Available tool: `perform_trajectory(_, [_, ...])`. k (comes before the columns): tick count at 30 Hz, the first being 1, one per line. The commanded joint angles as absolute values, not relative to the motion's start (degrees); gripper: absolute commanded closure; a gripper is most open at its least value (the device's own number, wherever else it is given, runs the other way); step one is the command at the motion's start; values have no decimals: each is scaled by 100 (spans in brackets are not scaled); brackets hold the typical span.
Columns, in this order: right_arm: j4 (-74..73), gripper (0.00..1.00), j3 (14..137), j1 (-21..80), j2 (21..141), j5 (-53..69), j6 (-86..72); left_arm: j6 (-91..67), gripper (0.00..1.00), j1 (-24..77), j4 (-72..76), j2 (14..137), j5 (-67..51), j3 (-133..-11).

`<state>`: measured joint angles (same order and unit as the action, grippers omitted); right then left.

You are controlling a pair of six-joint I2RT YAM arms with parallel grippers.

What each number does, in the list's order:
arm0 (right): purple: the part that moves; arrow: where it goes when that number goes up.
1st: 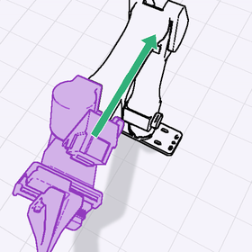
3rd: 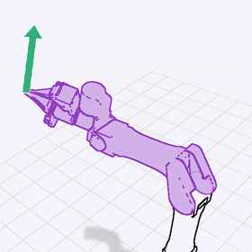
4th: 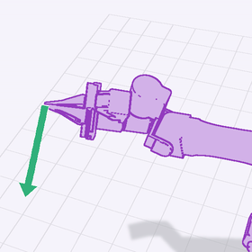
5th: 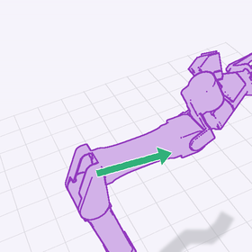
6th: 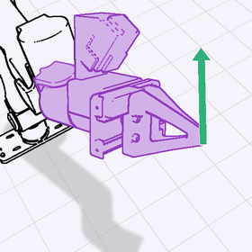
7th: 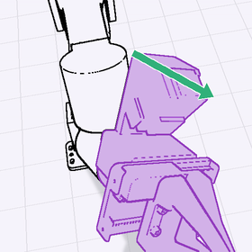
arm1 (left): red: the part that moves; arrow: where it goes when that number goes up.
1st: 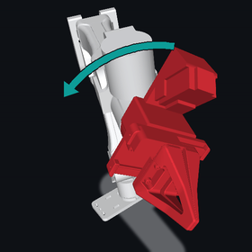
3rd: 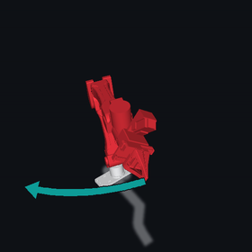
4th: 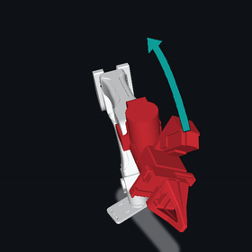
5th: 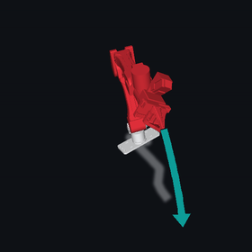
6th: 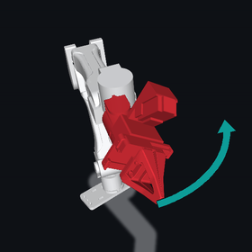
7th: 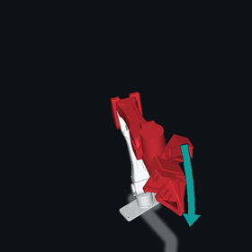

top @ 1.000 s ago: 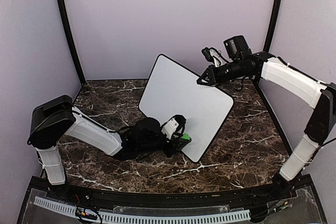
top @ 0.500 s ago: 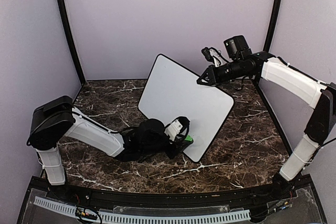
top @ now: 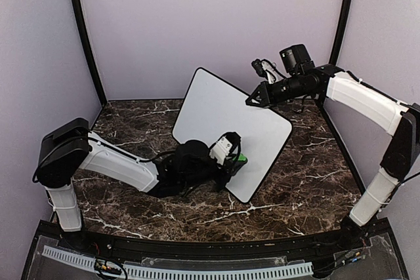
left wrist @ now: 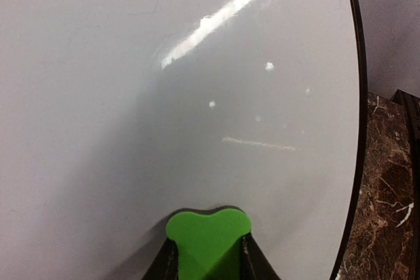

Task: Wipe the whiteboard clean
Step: Erase the whiteboard from the whiteboard stand.

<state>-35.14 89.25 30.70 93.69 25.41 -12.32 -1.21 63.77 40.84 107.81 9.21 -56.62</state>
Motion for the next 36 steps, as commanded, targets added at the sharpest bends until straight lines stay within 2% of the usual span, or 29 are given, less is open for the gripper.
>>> perform_trajectory(1, [-4307, 100, 8706, 3419, 9650, 2874, -1024, -268, 100, 6267, 4086, 10727, 1264, -5298])
perform_trajectory(7, [-4307, 100, 8709, 3415, 9659, 2866, -1020, -583, 100, 6194, 4200, 10320, 1706, -4607])
perform_trajectory(19, [-4289, 100, 8657, 3411, 9565, 2819, -1028, -1736, 99, 4906, 3448, 9568, 2465, -4286])
perform_trajectory(27, [-4289, 100, 8667, 3413, 9570, 2830, -1037, -2594, 78, 4491, 3199, 9546, 2439, -3967])
perform_trajectory(29, [-4293, 100, 8657, 3419, 9562, 2821, -1037, -2767, 69, 4414, 3110, 9509, 2492, -3926])
perform_trajectory(31, [-4291, 100, 8649, 3415, 9565, 2821, -1041, -2925, 56, 4341, 3044, 9446, 2535, -3873])
perform_trajectory(36, [-4280, 100, 8640, 3411, 9549, 2795, -1045, -3386, 40, 4067, 2965, 9332, 2372, -3692])
